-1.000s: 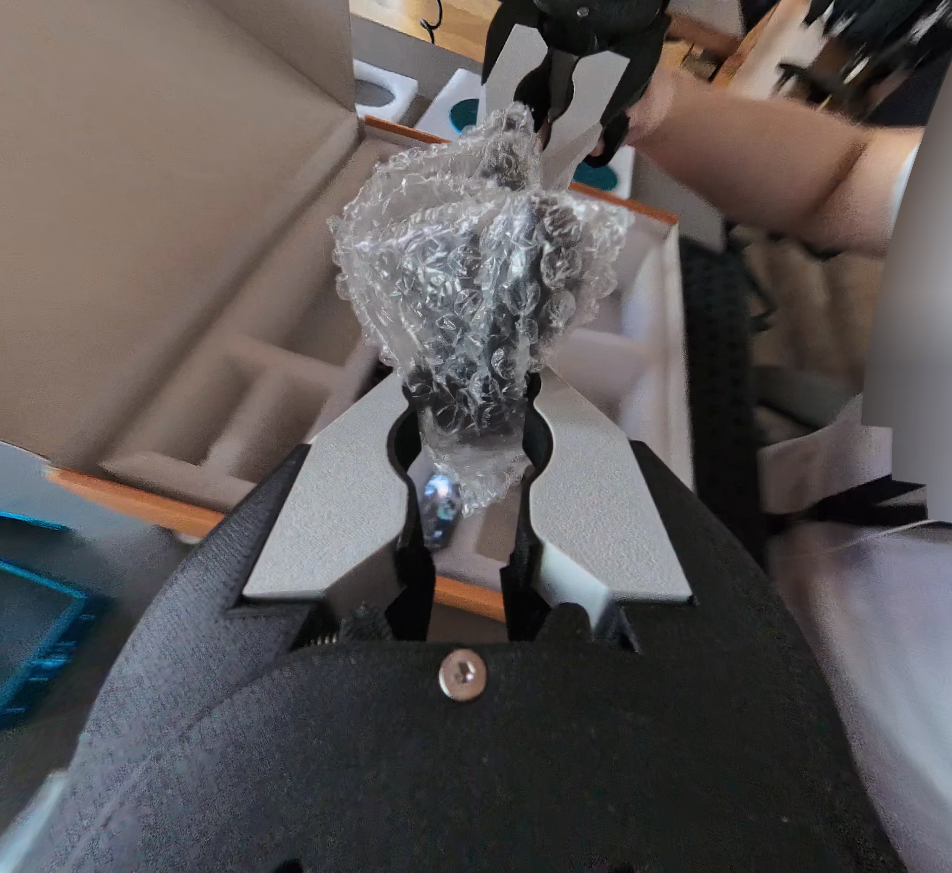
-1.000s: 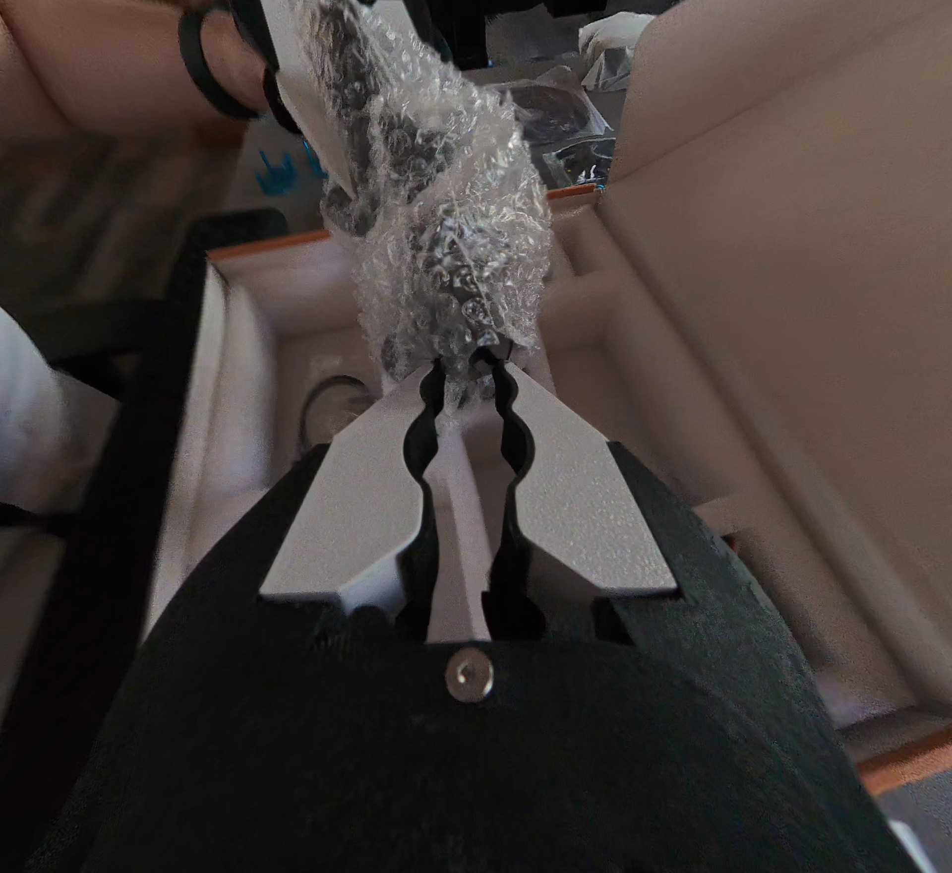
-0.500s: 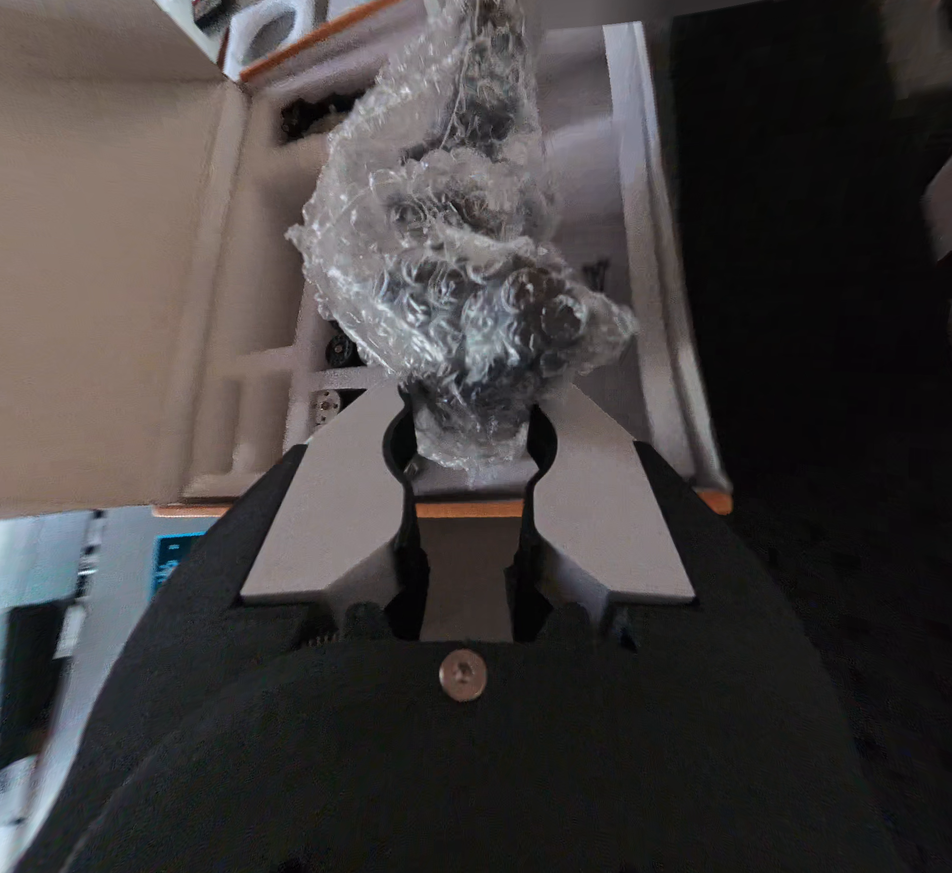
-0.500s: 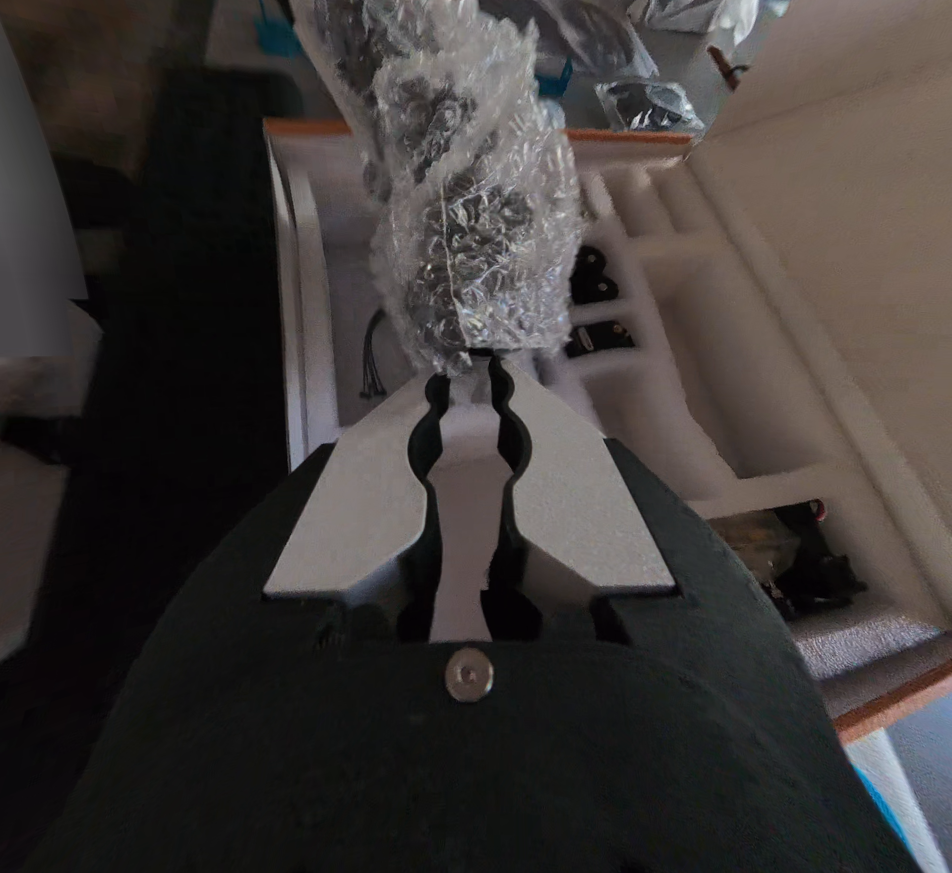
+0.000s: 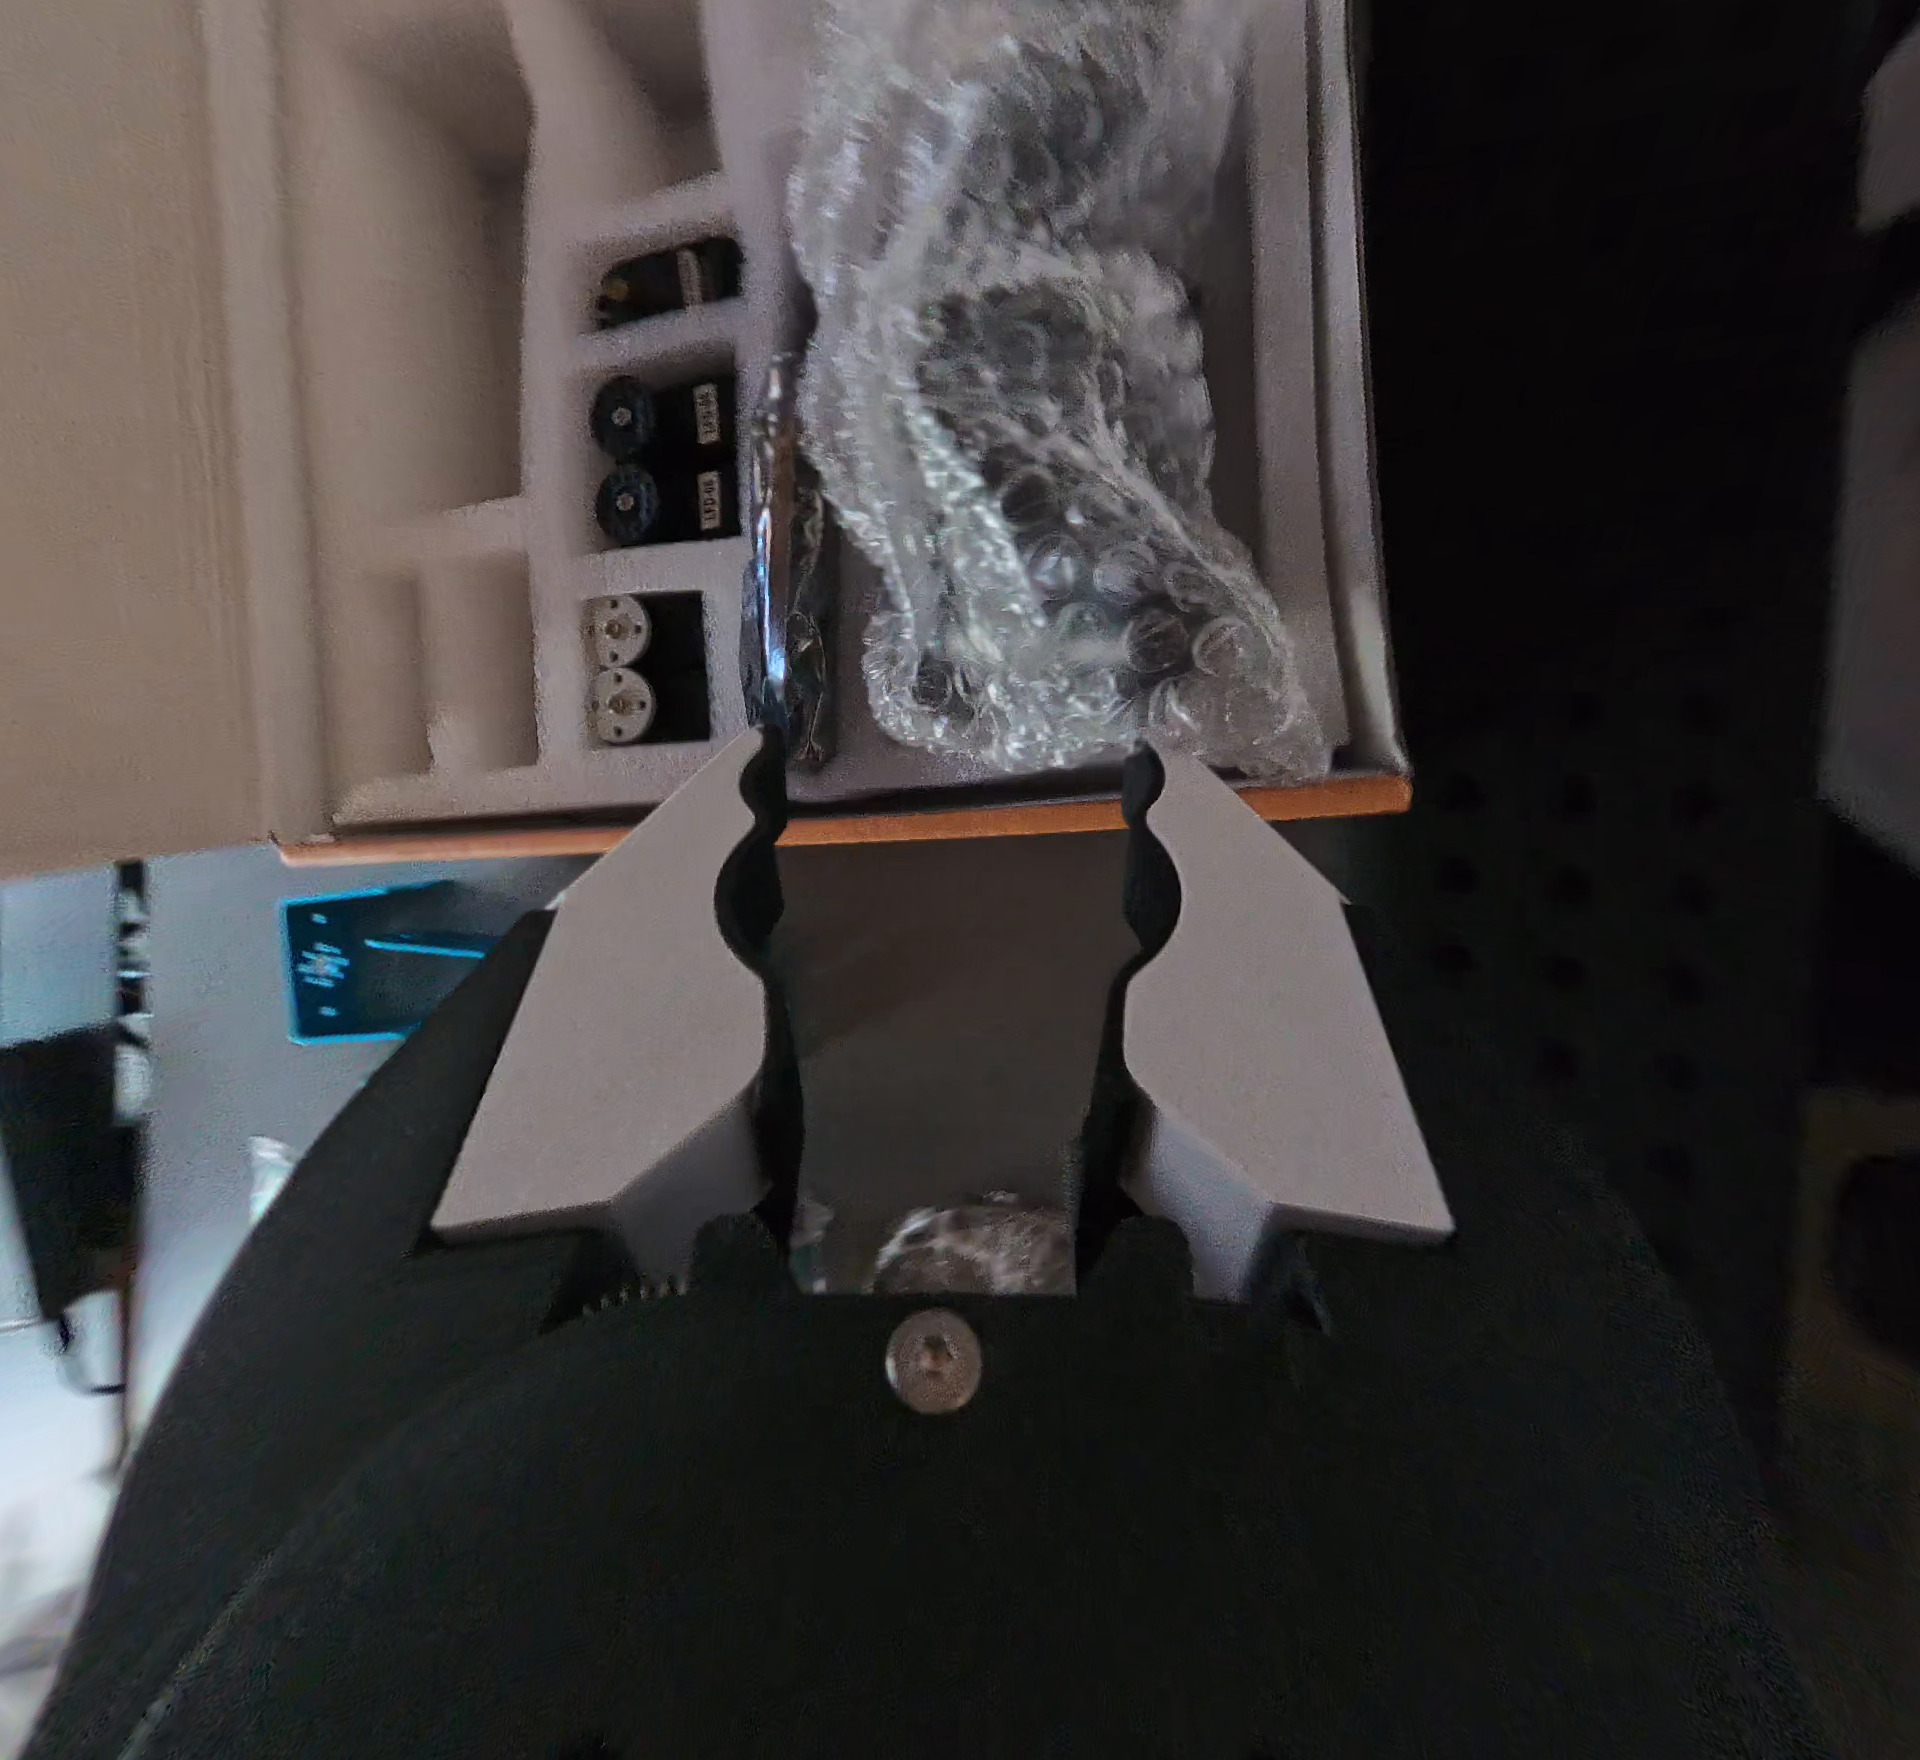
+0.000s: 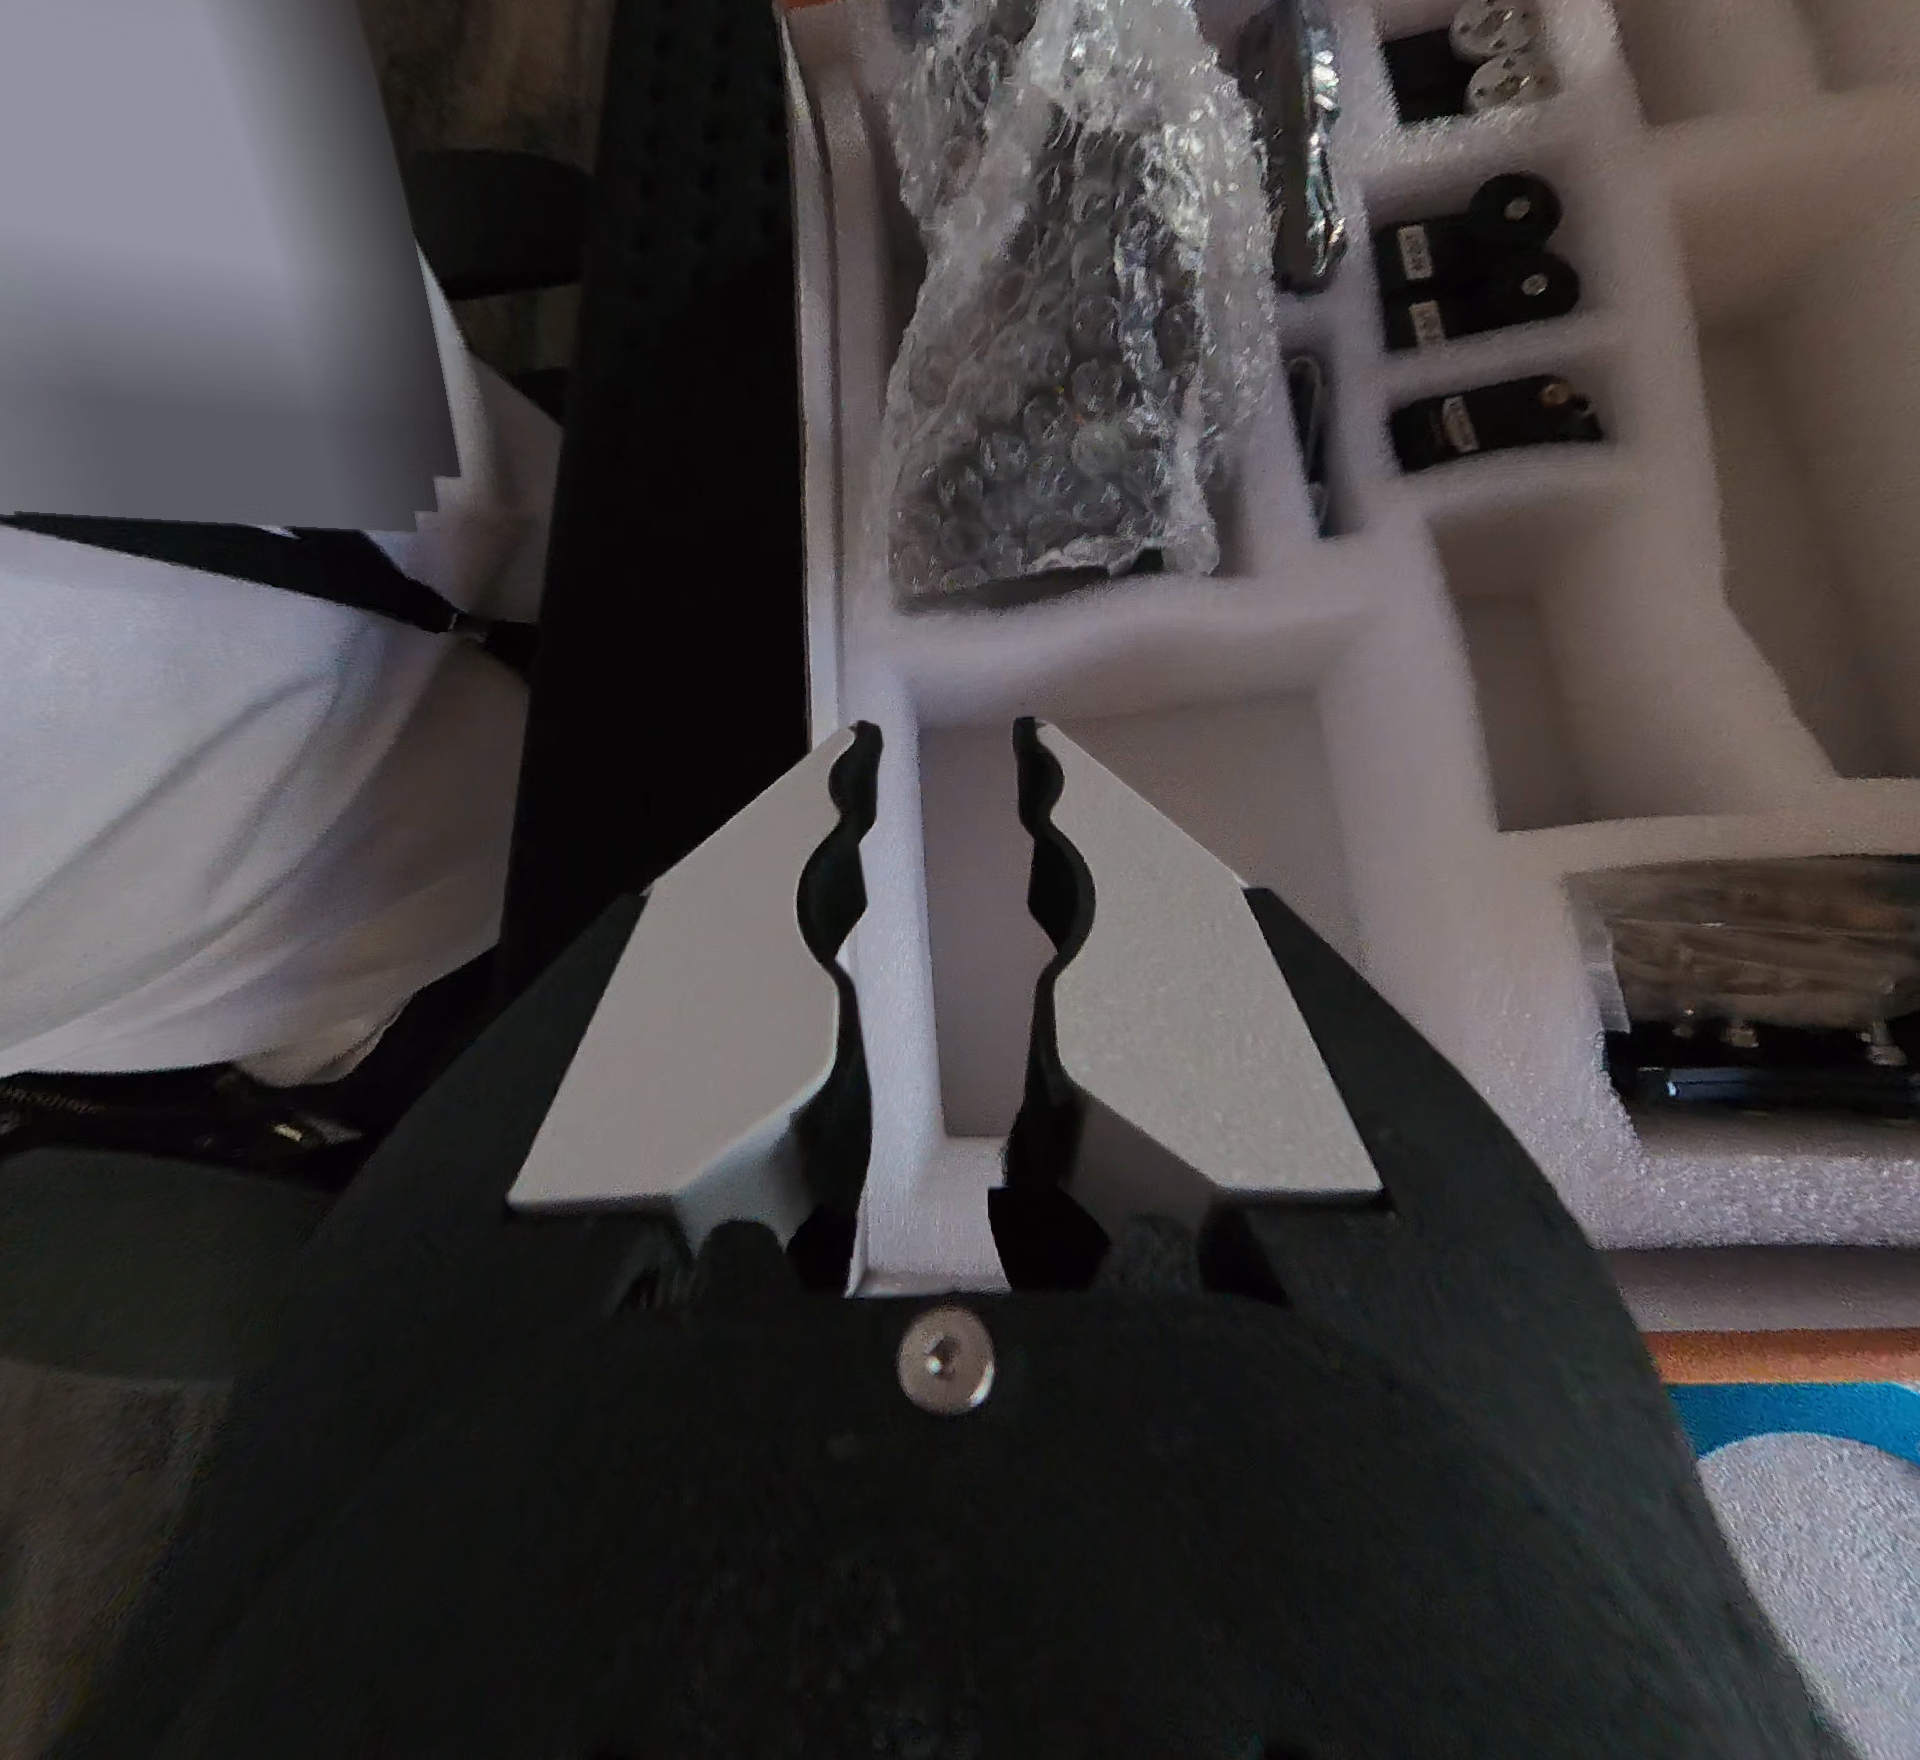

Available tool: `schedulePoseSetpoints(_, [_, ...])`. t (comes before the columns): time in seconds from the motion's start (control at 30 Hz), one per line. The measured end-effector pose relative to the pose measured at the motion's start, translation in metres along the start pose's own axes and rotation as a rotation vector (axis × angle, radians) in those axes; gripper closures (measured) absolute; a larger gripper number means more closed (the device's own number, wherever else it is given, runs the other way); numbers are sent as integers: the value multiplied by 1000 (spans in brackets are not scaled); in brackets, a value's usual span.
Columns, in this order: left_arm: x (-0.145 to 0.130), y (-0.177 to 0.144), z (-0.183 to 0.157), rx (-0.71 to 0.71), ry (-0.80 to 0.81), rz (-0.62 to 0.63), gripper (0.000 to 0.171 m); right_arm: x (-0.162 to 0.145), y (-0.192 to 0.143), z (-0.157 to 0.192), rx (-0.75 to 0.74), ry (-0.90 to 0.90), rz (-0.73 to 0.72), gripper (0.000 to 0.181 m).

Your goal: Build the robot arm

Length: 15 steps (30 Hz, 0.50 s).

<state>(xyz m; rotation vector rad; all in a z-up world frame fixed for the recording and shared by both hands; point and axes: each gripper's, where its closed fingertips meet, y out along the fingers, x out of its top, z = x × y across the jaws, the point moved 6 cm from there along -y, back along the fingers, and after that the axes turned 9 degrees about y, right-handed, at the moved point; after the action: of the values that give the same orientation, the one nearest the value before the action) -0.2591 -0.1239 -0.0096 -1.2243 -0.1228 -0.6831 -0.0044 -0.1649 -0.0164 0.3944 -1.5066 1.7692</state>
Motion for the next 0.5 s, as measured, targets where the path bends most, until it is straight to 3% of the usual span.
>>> schedulePoseSetpoints(0.13, [-4,-14,-1,26,-270,-181,109,-6,7,1,151,53,107,153])
schedulePoseSetpoints(0.23, [-4,-14,-8,73,-347,-237,107,-10,20,-2,216,83,275,157])
schedulePoseSetpoints(0.43, [2,-29,-10,198,-477,-336,108,-17,42,-5,215,34,498,161])
schedulePoseSetpoints(0.5, [7,-36,-11,234,-511,-366,110,-15,44,0,164,-20,531,172])
